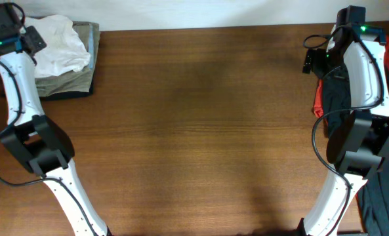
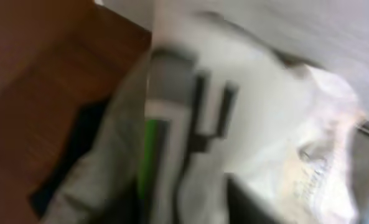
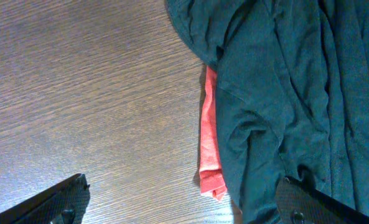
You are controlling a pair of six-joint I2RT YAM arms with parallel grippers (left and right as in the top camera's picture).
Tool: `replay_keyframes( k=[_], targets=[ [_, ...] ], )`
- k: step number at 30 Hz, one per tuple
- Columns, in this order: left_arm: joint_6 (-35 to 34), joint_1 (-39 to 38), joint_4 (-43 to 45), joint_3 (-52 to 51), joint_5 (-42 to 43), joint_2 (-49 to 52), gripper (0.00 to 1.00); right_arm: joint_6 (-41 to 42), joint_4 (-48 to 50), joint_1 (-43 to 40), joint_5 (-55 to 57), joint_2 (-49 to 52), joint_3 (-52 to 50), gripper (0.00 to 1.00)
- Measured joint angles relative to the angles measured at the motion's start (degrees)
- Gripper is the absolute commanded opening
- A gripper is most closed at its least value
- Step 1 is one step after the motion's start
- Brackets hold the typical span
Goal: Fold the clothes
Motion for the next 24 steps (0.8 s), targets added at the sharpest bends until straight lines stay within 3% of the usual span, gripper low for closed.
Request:
replay_keyframes(
  k=[2,3,4,5,6,10,15,19,24],
  targets=[
    [0.09,2.38,1.36,-0.20,-2.73,0.00,0.99,0.00,-0.02,0.00,0.00,0.00,0.00,0.99],
    [0.13,3.87,1.03,-0.20,-3.67,0.00,0.84,0.02,-0.02,0.00,0.00,0.00,0.00,0.99],
    [0.13,4.39,0.83,-0.20,-4.00,0.00,0.33,0.00,-0.02,0.00,0.00,0.00,0.00,0.99],
    [0.17,4.37,0.72,-0.20,-3.87,0.00,0.09,0.00,-0.02,0.00,0.00,0.00,0.00,0.99],
    [0.13,4.15,0.74,-0.20,-3.10,-0.02,0.01,0.00,-0.02,0.00,0.00,0.00,0.00,0.99],
    [0.11,2.82,-3.41,-0.20,3.17,-0.02,0.01,0.02,0.00,0.00,0.00,0.00,0.00,0.99],
    [0.11,3.32,-10.47,-0.20,3.87,1.33,0.01,0.02,0.00,0.00,0.00,0.00,0.00,0.98],
    [0.09,3.50,-14.03,-0.22,-3.61,6.97,0.01,0.00,-0.02,0.00,0.00,0.00,0.00,0.99],
    [-3.45,3.21,-17.51,0.46,-8.46,6.38,0.01,0.00,-0.02,0.00,0.00,0.00,0.00,0.99]
  ],
)
